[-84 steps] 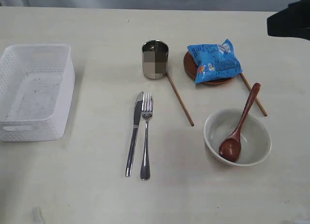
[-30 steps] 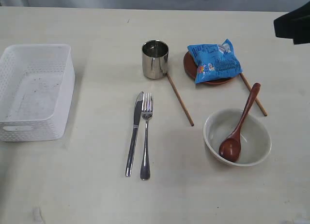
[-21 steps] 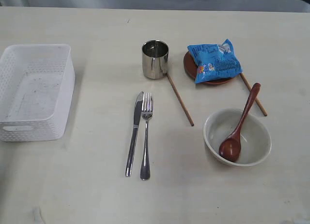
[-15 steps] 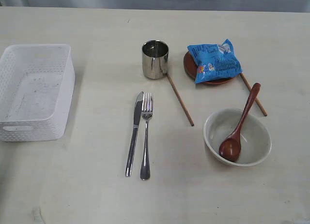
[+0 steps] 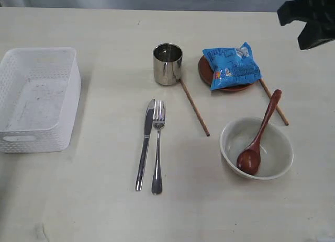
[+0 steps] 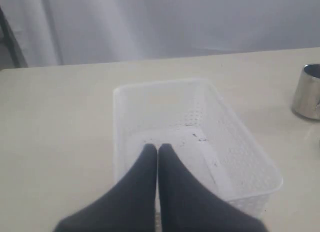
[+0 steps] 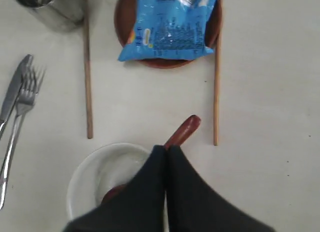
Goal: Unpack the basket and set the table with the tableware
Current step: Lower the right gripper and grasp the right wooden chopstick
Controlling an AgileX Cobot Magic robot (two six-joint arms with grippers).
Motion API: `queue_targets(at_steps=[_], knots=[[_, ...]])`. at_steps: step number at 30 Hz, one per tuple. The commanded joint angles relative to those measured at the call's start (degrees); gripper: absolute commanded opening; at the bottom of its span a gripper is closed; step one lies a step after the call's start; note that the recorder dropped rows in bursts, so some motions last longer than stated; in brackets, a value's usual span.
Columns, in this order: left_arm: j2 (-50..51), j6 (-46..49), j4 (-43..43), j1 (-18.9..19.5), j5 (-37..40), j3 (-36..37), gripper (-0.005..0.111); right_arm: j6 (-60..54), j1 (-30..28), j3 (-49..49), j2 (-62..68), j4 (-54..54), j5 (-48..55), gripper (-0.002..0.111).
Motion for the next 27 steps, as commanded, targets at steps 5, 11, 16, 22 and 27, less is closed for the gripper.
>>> queue_targets(at_steps=[5,11,16,22,27], knots=[[-0.22,-0.33,-0.13,0.18,-0.10,0.19,0.000,-4.72,-14.38,-6.97,17.61,5.68,2.60,0.038],[-0.22,-0.33,-0.13,0.18,-0.10,0.19,0.000,-9.43,-14.20,-6.97,31.49,5.94,-7.14,0.038],[-0.22,-0.33,-0.13,0.18,-0.10,0.19,0.000,-16.45,-12.21,-6.97,37.90,8.80,-12.49,0.038],[-0.22,-0.33,-0.13,0.18,-0.10,0.19,0.000,-21.30,-9.63,-6.97,39.58,7.62,-13.24,0.038],[-0.22,-0.33,-0.13,0.18,-0.10,0.19,0.000,-19.89,-9.49,-6.97,41.11,4.63,-12.81,0.038]])
